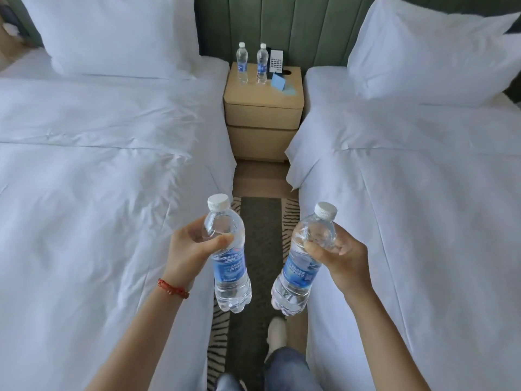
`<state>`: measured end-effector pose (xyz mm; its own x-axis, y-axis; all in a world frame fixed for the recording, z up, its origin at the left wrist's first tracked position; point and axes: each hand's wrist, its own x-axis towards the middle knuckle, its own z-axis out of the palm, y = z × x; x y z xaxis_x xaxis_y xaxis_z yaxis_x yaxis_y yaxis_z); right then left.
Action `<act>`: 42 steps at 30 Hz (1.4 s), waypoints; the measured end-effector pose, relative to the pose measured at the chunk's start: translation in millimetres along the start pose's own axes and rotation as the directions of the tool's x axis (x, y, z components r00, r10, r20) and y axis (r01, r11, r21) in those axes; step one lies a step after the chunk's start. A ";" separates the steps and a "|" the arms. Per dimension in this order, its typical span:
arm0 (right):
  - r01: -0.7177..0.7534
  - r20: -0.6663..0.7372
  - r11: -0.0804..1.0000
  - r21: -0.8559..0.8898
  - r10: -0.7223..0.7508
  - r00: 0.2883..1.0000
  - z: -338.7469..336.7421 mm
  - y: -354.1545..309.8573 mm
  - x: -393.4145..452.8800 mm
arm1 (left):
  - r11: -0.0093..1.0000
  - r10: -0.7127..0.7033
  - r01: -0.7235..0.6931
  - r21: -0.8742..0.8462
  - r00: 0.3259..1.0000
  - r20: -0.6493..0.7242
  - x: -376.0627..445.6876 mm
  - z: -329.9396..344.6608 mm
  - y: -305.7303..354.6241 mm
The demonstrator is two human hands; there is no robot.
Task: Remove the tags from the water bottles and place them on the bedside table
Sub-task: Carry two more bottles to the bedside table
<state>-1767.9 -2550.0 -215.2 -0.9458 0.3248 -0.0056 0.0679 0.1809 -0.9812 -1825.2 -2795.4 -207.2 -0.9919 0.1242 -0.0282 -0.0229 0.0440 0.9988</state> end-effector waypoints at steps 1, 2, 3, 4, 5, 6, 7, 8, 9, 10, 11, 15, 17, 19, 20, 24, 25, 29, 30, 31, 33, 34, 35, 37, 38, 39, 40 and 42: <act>0.002 0.013 1.000 0.011 -0.002 1.000 0.7 -0.3 20.5 | 1.000 -0.003 0.003 -0.002 1.000 0.006 20.2 3.7 0.0; 0.009 0.020 1.000 0.017 -0.010 1.000 0.9 -0.3 41.0 | 1.000 0.000 0.000 -0.002 1.000 0.007 40.2 8.0 -0.2; 0.019 0.026 1.000 0.022 -0.019 0.999 0.5 -0.1 61.5 | 1.000 0.006 -0.006 0.000 1.000 0.004 60.0 12.4 -0.7; 0.029 0.030 0.999 0.026 -0.029 0.999 -0.1 0.2 82.3 | 1.000 0.014 -0.014 0.001 1.000 -0.002 79.4 17.2 -0.9; 0.038 0.036 0.999 0.032 -0.039 0.999 -1.2 0.8 103.8 | 1.000 0.022 -0.022 -0.002 1.000 -0.012 98.8 22.3 -1.3; 0.044 0.042 0.998 0.037 -0.045 0.998 -2.6 1.6 125.8 | 1.000 0.028 -0.028 -0.005 0.999 -0.023 118.1 27.7 -1.0; 0.046 0.049 0.998 0.039 -0.048 0.998 -4.0 2.1 148.0 | 0.999 0.031 -0.032 -0.003 0.999 -0.034 137.7 33.5 0.4; 0.047 0.057 0.998 0.040 -0.049 0.997 -5.7 2.8 170.0 | 1.000 0.028 -0.028 0.003 0.999 -0.045 157.2 39.1 2.3; 0.044 0.059 0.998 0.042 -0.047 0.997 -7.6 2.9 190.8 | 1.000 0.019 -0.019 0.005 0.998 -0.052 175.9 45.0 4.9; 0.042 0.054 0.998 0.038 -0.044 0.998 -10.0 2.2 211.4 | 1.000 0.011 -0.011 0.007 0.999 -0.053 194.6 51.0 8.2; 0.043 0.051 0.999 0.029 -0.045 0.998 -12.3 0.9 233.0 | 1.000 0.014 -0.013 0.008 0.999 -0.051 213.7 56.9 11.9; 0.063 0.072 0.998 0.011 -0.064 0.995 -12.9 -8.3 315.2 | 0.996 0.051 -0.048 0.071 0.998 -0.028 286.2 77.7 26.0; 0.066 0.079 0.998 0.013 -0.067 0.995 -7.0 -11.1 345.1 | 0.996 0.056 -0.053 0.072 0.997 -0.045 315.8 82.0 28.8; 0.068 0.097 0.997 0.025 -0.070 0.993 0.1 -12.6 377.0 | 0.998 0.043 -0.040 0.047 0.997 -0.068 348.3 82.7 29.8; 0.065 0.112 0.997 0.041 -0.069 0.991 4.3 -13.9 394.6 | 0.999 0.028 -0.026 0.027 0.997 -0.078 366.5 82.4 29.9; 0.058 0.159 0.997 0.052 -0.066 0.985 25.3 -15.0 466.9 | 0.999 0.025 -0.027 -0.028 0.997 -0.066 444.2 79.3 26.1; 0.058 0.152 0.997 0.050 -0.065 0.986 32.0 -13.2 485.5 | 0.999 0.028 -0.030 -0.029 0.998 -0.064 464.3 77.3 23.6; 0.037 0.116 0.998 0.041 -0.042 0.992 62.7 -12.3 565.8 | 0.999 0.037 -0.038 -0.035 0.998 -0.048 554.1 63.1 17.2; 0.030 0.105 0.999 0.033 -0.033 0.994 70.3 -12.7 585.8 | 0.999 0.036 -0.037 -0.030 0.998 -0.042 576.9 59.2 17.4; 0.016 0.092 0.999 0.030 -0.019 0.996 77.6 -14.1 604.5 | 0.999 0.030 -0.032 -0.033 0.998 -0.046 598.5 55.3 17.6; 0.004 0.060 1.000 0.024 -0.005 0.998 91.1 -18.7 641.3 | 0.999 0.038 -0.040 -0.031 0.998 -0.060 639.9 48.1 19.8; 0.006 0.051 1.000 0.020 -0.007 0.999 97.7 -20.9 660.1 | 0.999 0.048 -0.049 -0.014 0.997 -0.057 661.2 44.8 21.5; 0.006 0.052 1.000 0.017 -0.007 0.999 103.7 -21.9 678.4 | 0.998 0.057 -0.056 0.012 0.997 -0.046 682.3 41.8 22.1; -0.009 0.058 1.000 0.016 0.008 0.998 115.3 -24.7 709.1 | 0.998 0.054 -0.052 0.044 0.998 -0.037 718.6 38.1 23.3; -0.010 0.054 1.000 0.016 0.009 0.999 120.2 -25.2 722.4 | 0.997 0.057 -0.055 0.052 0.998 -0.037 734.0 37.9 23.6; -0.002 0.046 1.000 0.011 0.002 0.999 123.8 -23.9 736.8 | 0.996 0.066 -0.064 0.063 0.997 -0.039 749.5 38.2 22.6; 0.001 0.043 1.000 0.005 -0.001 0.999 126.7 -21.8 752.1 | 0.995 0.070 -0.067 0.073 0.997 -0.042 765.0 38.8 21.4; -0.004 0.052 1.000 0.008 0.003 0.999 131.8 -18.1 783.9 | 0.996 0.061 -0.057 0.074 0.997 -0.054 796.5 41.0 18.5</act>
<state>-2552.5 -2421.1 -227.3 -0.9608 0.2765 -0.0190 0.0690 0.1721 -0.9827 -2610.5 -2655.1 -212.9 -0.9967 0.0732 0.0352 0.0432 0.1105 0.9929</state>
